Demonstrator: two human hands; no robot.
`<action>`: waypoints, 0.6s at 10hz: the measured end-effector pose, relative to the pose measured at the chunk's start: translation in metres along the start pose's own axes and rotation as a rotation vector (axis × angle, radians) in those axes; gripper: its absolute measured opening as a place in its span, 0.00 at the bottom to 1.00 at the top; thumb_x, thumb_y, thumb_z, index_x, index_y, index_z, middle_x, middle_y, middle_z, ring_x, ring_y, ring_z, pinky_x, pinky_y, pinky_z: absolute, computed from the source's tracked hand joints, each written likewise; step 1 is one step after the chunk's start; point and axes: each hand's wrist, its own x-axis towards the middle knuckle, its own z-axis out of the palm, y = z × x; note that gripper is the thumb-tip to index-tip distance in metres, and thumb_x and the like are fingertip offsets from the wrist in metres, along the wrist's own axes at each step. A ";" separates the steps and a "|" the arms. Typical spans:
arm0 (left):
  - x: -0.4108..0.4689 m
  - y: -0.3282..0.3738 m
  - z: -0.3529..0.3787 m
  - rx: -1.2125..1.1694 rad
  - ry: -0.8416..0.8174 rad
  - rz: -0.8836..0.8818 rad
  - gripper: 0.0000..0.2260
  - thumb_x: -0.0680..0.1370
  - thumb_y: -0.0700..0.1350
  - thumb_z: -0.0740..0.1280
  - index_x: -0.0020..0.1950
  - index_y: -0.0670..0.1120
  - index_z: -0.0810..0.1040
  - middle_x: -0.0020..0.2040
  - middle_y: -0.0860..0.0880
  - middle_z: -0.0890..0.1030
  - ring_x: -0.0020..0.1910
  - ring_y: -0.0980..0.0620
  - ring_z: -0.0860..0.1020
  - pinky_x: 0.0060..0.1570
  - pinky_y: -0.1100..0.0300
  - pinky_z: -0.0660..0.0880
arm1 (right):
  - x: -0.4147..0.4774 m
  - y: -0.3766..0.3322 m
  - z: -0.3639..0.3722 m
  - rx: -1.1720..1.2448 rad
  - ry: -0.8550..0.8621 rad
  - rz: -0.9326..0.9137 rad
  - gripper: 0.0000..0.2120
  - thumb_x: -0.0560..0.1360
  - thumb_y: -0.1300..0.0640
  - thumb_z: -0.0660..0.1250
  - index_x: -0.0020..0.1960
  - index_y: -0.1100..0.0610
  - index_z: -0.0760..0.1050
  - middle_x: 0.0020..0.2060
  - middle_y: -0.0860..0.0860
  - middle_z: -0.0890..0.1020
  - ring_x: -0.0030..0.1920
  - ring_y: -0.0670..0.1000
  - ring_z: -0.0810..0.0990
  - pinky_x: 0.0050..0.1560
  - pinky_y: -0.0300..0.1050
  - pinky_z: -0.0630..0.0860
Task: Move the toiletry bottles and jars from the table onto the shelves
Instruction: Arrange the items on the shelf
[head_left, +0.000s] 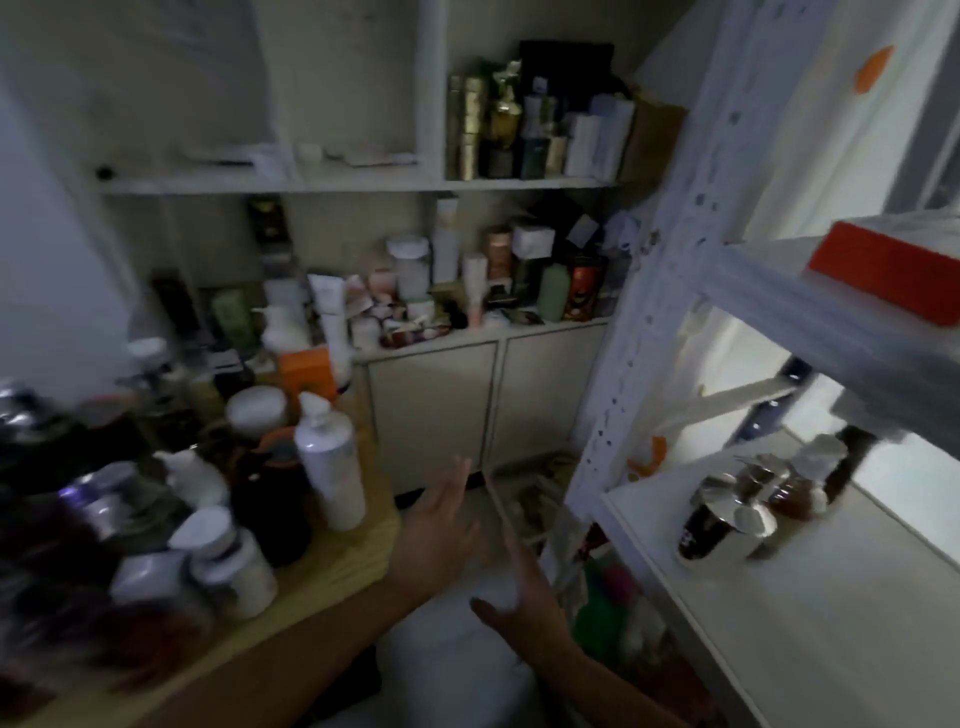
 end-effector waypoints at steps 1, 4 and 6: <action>-0.027 -0.028 -0.043 0.176 0.173 -0.086 0.31 0.76 0.52 0.59 0.77 0.51 0.52 0.76 0.47 0.58 0.74 0.48 0.60 0.71 0.55 0.59 | 0.035 -0.032 0.033 -0.086 -0.092 -0.056 0.47 0.71 0.52 0.73 0.76 0.54 0.43 0.73 0.50 0.59 0.73 0.50 0.60 0.66 0.37 0.60; -0.116 -0.083 -0.142 0.273 0.511 -0.570 0.32 0.74 0.53 0.64 0.75 0.43 0.61 0.74 0.47 0.64 0.71 0.49 0.65 0.66 0.54 0.68 | 0.083 -0.126 0.125 -0.019 -0.389 -0.271 0.38 0.69 0.55 0.74 0.73 0.54 0.58 0.68 0.48 0.65 0.69 0.48 0.65 0.64 0.41 0.65; -0.132 -0.097 -0.162 0.108 0.457 -0.742 0.34 0.75 0.47 0.70 0.77 0.49 0.56 0.75 0.53 0.61 0.74 0.54 0.60 0.67 0.60 0.64 | 0.088 -0.160 0.179 -0.084 -0.554 -0.298 0.40 0.68 0.51 0.75 0.74 0.53 0.59 0.72 0.48 0.65 0.71 0.51 0.64 0.67 0.47 0.67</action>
